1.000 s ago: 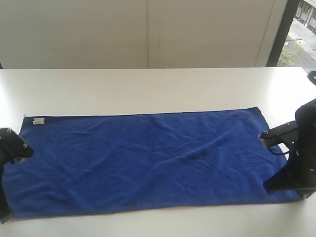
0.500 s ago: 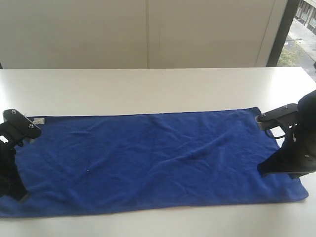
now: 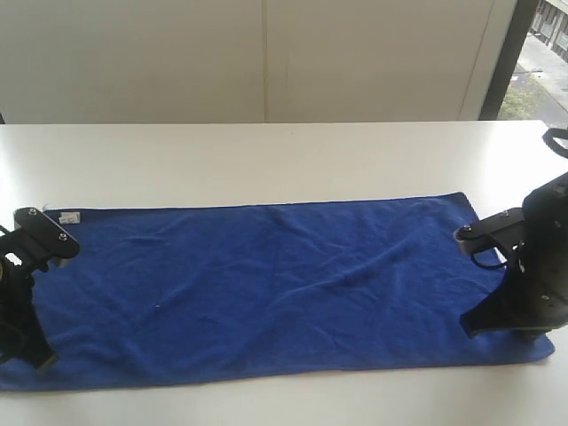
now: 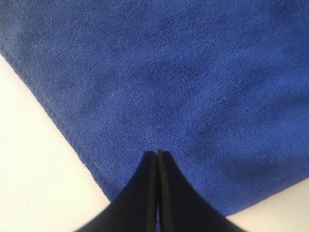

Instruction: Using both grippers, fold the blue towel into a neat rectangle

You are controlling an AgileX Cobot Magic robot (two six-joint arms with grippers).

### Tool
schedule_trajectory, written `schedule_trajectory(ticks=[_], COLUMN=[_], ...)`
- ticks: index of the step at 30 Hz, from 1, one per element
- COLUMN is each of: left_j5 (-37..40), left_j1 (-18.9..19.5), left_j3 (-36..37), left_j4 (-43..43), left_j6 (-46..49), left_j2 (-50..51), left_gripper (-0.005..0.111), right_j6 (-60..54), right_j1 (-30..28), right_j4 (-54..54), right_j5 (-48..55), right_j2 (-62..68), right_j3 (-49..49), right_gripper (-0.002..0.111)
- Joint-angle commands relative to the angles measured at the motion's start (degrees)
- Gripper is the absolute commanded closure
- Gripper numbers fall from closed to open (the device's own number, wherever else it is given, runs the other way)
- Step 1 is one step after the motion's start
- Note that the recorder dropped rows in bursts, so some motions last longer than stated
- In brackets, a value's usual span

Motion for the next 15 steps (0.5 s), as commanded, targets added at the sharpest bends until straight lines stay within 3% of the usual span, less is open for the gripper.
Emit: schedule_trajectory(ticks=[1, 15], left_j5=[0.8, 1.4], left_j1=[0.2, 0.2], left_j3=[0.0, 0.0], left_j4=[-0.6, -0.6], left_j6=[-0.1, -0.1], left_j2=[-0.1, -0.1], left_gripper=[0.107, 0.107], right_j6=[0.4, 0.8], right_j1=[0.0, 0.0], right_j4=[-1.4, -2.8], right_j5=[0.4, 4.5], right_j2=[0.0, 0.6], right_j3=[1.7, 2.0], right_gripper=[0.108, 0.108])
